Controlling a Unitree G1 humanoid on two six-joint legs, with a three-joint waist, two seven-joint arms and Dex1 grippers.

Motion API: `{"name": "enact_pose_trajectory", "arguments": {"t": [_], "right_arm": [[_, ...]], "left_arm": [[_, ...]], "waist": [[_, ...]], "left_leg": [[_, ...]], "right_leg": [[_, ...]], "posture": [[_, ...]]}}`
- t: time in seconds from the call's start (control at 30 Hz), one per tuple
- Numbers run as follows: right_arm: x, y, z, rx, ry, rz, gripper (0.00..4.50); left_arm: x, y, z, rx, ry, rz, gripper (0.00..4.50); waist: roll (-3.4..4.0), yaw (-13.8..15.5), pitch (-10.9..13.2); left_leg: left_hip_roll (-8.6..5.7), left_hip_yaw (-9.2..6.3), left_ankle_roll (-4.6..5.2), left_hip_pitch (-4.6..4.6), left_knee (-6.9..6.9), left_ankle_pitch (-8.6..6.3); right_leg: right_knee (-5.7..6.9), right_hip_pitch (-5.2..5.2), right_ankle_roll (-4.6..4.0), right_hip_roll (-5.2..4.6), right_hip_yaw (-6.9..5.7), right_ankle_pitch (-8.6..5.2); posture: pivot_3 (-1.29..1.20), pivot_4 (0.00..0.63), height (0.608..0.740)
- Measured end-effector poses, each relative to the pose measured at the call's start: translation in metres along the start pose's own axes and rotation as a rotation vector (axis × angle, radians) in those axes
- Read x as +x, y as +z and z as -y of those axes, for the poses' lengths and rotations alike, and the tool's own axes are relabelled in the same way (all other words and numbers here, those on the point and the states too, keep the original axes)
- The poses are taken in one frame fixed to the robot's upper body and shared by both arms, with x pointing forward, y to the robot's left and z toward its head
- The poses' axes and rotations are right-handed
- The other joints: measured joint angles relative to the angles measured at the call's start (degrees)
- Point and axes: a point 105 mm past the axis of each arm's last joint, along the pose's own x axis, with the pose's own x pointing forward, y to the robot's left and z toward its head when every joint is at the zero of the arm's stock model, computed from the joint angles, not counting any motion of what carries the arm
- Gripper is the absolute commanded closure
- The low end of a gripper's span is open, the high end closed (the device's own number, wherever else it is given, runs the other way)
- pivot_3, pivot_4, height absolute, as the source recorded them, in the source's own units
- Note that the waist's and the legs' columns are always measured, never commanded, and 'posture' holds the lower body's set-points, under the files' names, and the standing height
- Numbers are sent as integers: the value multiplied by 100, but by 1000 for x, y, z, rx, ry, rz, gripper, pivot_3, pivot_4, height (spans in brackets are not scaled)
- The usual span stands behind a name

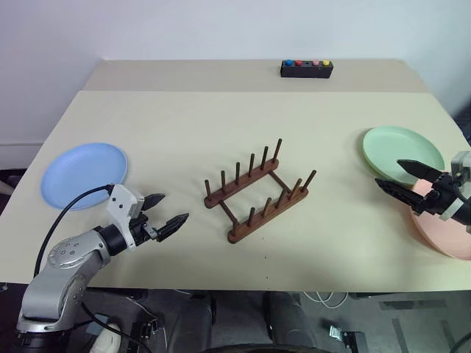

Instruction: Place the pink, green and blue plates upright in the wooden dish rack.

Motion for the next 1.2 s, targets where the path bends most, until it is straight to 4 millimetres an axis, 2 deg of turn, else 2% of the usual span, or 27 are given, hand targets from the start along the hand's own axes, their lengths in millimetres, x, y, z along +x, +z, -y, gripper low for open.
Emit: {"name": "enact_pose_trajectory", "arguments": {"t": [0.13,0.27,0.43,0.57,0.63,0.73,0.83,1.0,1.03,1.2], "right_arm": [[1,-8,-6,26,0,1,39],[4,-6,-10,19,2,9,39],[7,-12,-25,23,25,2,39],[-3,-24,-38,19,44,-60,39],[-14,-30,-46,11,46,-106,39],[-29,-29,-54,-16,36,-142,39],[-31,-22,-58,-38,26,-129,0],[-30,-23,-63,-33,2,-108,0],[-30,-24,-64,-28,-1,-109,0],[-24,-22,-67,-30,2,-98,0]], "left_arm": [[0,-2,15,-21,-83,-20,0],[7,-10,42,-44,-238,-76,0],[34,-26,71,62,-400,-176,0],[52,-23,76,97,-435,-156,0],[66,-22,80,109,-452,-140,0],[81,-23,86,166,-461,-133,0],[86,-23,87,160,-450,-111,794],[91,-23,86,150,-430,-89,3336],[91,-19,84,167,-424,-74,3680],[92,-19,78,202,-418,-73,3690]], "waist": [[0,11,0],[0,4,0],[0,39,0],[6,52,-4],[9,70,-5],[9,51,-10],[11,34,-13],[10,48,-13],[11,51,-13],[15,38,-17]], "left_leg": [[0,0,0,0,1,0],[1,1,0,0,0,0],[0,1,0,-1,1,0],[-1,0,0,-1,4,0],[-2,0,0,-1,6,0],[-2,0,0,4,9,0],[-1,1,0,9,11,-1],[-1,0,1,3,5,-2],[-1,0,2,2,4,-2],[-1,0,2,7,9,-2]], "right_leg": [[0,0,-1,0,0,-1],[0,-1,-3,0,0,-2],[-1,0,-3,0,0,-2],[-1,3,-2,0,0,-3],[-1,6,0,-1,-1,-3],[-1,12,1,-1,0,-4],[-1,15,22,-2,0,-16],[-4,13,5,-2,-1,-8],[-4,12,6,-3,-1,-8],[-1,14,6,-2,-1,-8]], "posture": [[0,150,734],[0,150,734],[0,150,734],[0,150,734],[0,150,734],[0,150,734],[0,150,734],[0,150,734],[0,150,734],[0,150,734]]}}
